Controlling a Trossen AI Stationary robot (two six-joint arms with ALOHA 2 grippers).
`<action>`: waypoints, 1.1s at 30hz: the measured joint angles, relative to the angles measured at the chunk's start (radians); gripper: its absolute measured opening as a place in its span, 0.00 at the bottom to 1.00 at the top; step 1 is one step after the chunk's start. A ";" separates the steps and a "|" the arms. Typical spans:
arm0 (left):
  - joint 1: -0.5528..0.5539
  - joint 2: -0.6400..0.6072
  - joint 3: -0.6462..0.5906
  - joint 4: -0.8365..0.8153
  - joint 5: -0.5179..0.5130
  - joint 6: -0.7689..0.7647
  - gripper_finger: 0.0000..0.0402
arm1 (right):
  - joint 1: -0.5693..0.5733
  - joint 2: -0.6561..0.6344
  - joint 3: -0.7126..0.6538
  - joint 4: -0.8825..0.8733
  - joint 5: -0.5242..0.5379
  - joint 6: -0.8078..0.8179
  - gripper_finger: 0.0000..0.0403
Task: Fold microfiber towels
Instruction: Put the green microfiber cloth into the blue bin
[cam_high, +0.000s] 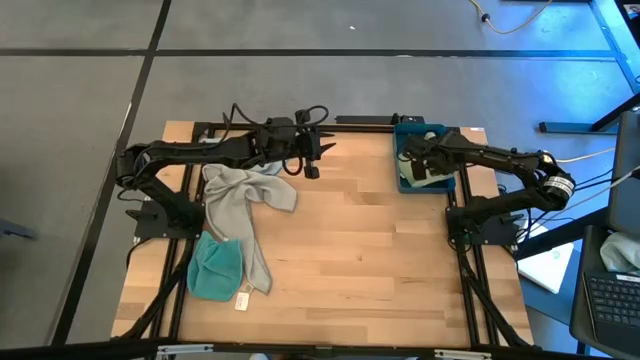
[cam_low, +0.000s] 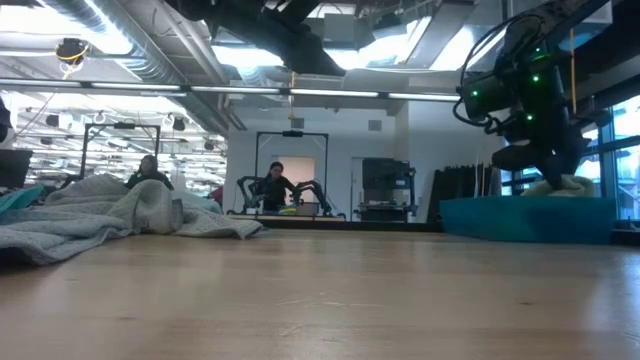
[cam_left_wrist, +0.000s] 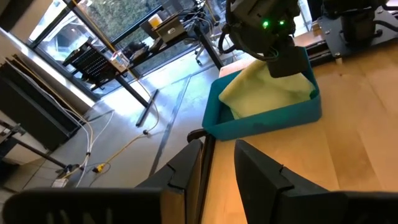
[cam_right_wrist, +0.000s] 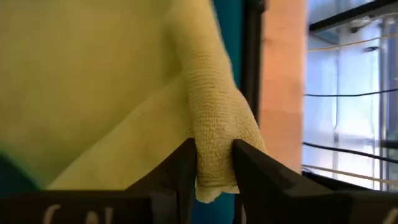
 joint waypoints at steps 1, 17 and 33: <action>0.000 0.000 0.000 0.000 0.000 0.000 0.22 | 0.000 0.000 0.000 0.000 -0.010 -0.006 0.26; -0.042 0.000 0.000 -0.027 -0.060 0.000 0.22 | 0.039 0.000 0.000 0.069 -0.157 -0.112 0.18; -0.056 0.000 0.000 -0.052 -0.105 0.007 0.22 | 0.039 -0.002 -0.110 0.187 -0.186 -0.208 0.43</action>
